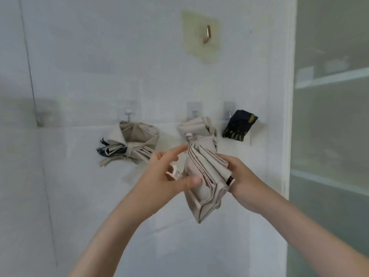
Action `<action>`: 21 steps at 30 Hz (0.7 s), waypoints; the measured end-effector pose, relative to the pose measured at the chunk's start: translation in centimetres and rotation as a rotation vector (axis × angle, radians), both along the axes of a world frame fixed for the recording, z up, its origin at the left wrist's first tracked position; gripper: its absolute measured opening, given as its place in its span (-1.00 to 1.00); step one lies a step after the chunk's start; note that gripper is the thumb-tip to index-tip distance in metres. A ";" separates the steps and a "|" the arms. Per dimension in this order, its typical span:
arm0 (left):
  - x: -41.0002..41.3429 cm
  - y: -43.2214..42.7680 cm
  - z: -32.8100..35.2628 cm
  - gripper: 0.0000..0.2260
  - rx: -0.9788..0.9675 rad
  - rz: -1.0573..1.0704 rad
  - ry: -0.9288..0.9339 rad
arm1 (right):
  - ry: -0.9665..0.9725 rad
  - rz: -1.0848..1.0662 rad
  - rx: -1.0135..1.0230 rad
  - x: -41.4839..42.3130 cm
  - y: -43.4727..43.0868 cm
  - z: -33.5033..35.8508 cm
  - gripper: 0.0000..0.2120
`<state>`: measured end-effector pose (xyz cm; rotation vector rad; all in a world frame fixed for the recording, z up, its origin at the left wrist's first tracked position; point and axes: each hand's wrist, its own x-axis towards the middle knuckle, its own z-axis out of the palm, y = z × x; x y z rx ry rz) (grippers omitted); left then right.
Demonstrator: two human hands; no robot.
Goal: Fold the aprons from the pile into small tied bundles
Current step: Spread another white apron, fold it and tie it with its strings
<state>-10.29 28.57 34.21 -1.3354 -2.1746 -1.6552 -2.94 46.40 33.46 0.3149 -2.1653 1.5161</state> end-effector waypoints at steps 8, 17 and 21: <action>0.6 4.5 8.0 -0.77 0.275 0.021 0.000 | 0.123 0.098 0.281 -0.2 3.4 11.6 -0.88; 0.5 2.9 14.4 -0.72 0.417 0.289 0.022 | 0.062 0.307 0.525 -4.9 3.0 20.2 -0.72; -0.3 0.0 14.2 -0.64 0.398 0.353 -0.041 | 0.038 0.408 0.527 -7.5 0.8 19.6 -0.78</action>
